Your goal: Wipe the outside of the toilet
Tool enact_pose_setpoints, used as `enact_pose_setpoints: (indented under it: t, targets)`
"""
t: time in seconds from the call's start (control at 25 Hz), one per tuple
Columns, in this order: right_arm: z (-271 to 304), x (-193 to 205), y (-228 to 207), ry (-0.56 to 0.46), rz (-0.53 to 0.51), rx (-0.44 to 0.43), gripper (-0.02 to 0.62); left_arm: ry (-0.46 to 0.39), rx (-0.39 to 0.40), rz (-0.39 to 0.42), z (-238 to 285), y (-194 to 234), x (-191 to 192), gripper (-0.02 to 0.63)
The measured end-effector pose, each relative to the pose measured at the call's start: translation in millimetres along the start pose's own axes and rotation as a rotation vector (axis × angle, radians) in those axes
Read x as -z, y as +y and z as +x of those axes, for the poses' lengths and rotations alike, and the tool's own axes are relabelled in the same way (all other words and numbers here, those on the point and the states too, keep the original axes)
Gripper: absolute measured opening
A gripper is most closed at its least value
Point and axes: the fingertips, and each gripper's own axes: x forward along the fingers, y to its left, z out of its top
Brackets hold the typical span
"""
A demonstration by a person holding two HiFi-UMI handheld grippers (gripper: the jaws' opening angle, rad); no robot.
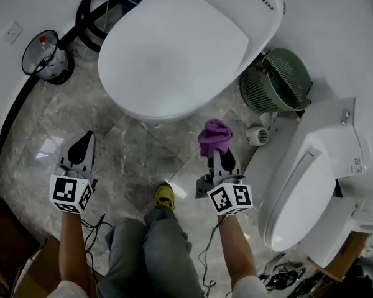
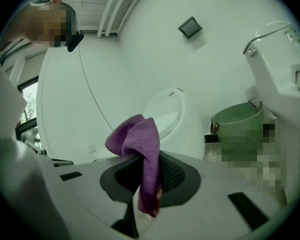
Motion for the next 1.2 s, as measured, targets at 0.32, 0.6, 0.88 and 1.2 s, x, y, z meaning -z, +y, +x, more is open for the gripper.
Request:
enact_pose_setpoints:
  t: [0.32, 0.6, 0.88, 1.2]
  targets:
    - [-29, -105, 43, 0.043, 0.033, 0.014, 0.069, 0.043, 0.005, 0.012, -41, -20, -118, 0.017]
    - [-51, -228, 85, 0.012, 0.046, -0.013, 0.067, 0.017, -0.013, -0.067, -88, -30, -238, 0.017]
    - [-65, -341, 112, -0.012, 0.042, -0.023, 0.067, -0.012, -0.058, -0.017, -123, -37, -355, 0.017]
    - [-91, -436, 131, -0.059, 0.046, -0.005, 0.067, -0.070, -0.096, 0.014, -165, -42, -448, 0.017]
